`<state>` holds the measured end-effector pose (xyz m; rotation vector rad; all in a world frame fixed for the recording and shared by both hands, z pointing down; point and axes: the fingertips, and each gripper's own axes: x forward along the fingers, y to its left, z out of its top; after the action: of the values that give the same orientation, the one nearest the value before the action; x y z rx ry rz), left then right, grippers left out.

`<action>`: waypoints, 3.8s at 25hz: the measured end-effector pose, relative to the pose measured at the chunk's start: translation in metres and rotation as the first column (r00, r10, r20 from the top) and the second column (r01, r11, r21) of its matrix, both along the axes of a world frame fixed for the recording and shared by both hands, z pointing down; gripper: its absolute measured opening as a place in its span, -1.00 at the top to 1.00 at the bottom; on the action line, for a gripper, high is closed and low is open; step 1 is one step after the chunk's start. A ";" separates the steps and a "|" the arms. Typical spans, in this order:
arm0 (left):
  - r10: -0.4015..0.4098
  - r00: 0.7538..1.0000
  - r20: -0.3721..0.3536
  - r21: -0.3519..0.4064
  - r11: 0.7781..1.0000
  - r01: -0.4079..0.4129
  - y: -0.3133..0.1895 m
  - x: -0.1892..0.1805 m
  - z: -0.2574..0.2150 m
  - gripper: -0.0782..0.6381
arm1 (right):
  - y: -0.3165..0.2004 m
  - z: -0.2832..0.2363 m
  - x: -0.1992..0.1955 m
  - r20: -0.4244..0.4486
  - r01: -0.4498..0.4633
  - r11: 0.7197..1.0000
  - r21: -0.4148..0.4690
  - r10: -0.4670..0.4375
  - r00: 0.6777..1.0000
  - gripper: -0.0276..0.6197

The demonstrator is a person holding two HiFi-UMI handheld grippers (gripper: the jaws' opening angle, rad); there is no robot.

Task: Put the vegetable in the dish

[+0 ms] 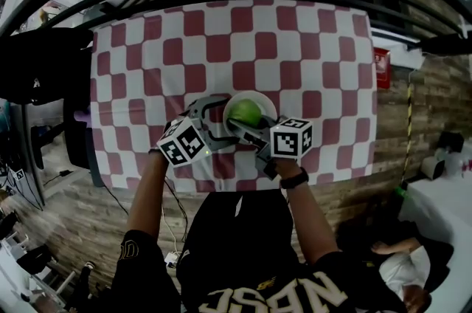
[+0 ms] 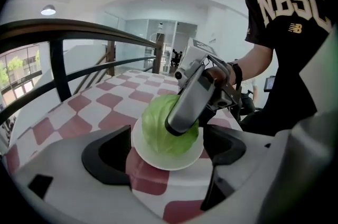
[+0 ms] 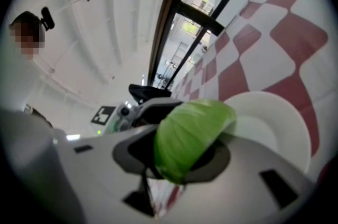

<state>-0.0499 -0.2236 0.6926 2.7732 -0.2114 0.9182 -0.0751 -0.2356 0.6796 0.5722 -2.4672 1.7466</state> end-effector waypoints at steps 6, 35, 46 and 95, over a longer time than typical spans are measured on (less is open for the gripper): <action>0.135 0.991 0.026 0.028 0.990 -0.136 0.001 0.010 0.002 -0.42 | 0.001 -0.001 0.002 0.017 0.036 0.999 0.006 -0.036 0.999 0.44; 0.267 0.910 0.317 0.025 0.957 -0.290 0.004 0.025 0.008 -0.35 | -0.013 -0.031 0.140 -0.073 -0.111 0.991 0.077 0.116 0.991 0.12; 0.279 0.804 0.526 0.069 0.928 -0.367 0.008 0.042 0.023 -0.30 | -0.027 -0.083 0.167 0.075 -0.286 0.920 0.266 0.276 0.958 0.13; -0.693 0.510 -0.510 0.142 0.517 0.844 0.015 -0.058 -0.310 0.73 | 0.031 -0.298 0.078 -0.279 -0.181 0.509 0.841 0.697 0.661 0.87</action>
<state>-0.1081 -0.2086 0.3823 2.5570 -1.5842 0.0457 0.0028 -0.2044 0.3813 1.7029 -2.5223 0.2407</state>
